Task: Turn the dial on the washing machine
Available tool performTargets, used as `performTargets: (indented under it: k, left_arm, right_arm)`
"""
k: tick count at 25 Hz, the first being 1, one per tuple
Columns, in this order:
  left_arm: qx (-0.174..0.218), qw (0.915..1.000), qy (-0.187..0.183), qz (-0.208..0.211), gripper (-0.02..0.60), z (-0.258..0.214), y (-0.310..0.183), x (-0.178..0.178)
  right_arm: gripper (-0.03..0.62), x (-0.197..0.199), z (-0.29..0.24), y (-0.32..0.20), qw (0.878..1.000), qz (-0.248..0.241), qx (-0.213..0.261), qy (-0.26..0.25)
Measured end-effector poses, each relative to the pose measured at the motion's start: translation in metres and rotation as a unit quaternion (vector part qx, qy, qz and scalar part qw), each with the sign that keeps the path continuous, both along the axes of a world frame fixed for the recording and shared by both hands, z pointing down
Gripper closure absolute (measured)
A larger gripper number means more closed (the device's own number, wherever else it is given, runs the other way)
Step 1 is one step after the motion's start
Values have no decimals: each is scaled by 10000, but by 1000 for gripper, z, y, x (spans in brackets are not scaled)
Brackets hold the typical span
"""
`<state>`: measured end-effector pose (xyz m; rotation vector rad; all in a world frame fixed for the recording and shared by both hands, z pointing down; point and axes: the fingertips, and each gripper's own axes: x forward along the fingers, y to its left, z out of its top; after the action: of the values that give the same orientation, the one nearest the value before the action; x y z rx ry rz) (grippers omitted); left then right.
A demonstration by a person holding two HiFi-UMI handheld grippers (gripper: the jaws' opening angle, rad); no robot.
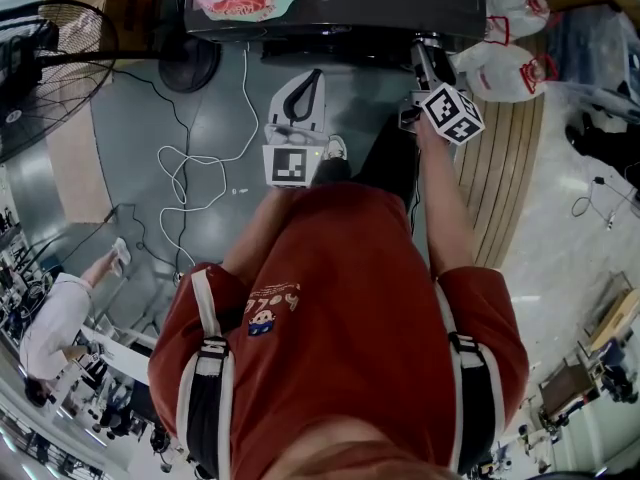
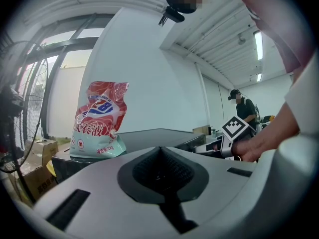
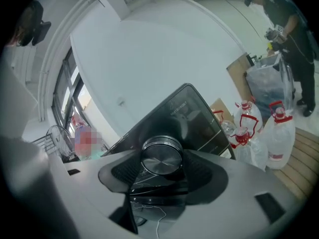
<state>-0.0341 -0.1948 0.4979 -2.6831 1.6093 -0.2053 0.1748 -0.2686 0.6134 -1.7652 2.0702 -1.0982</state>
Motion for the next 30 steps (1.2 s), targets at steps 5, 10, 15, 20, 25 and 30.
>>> performTargets:
  k: [5,10,15,20,25,30]
  left_arm:
    - [-20,10000,29,-5,572,-1,0,1]
    - [44,10000,-10,27,572,-2,2,1]
    - [13,10000,-4,-8,572,-1,3,-1]
    - [39,10000,-30,28,572,-4,4,0]
    - [33,10000,-11,37,572,-5,4,0]
    - [53,10000,-31,54,572,-5,1,1]
  right_arm:
    - [321,2,0,-1,9974,27,41,-715]
    - [321,3,1,0,9872,48,47,-1592]
    - [321,3,2,-1,9745,81,29,-2243]
    - [321,3,1,0,9747,81,16,-2236]
    - [321,4,1,0,9745,80,13,-2244]
    - [321,4,1,-1,9739,76,25,-2269]
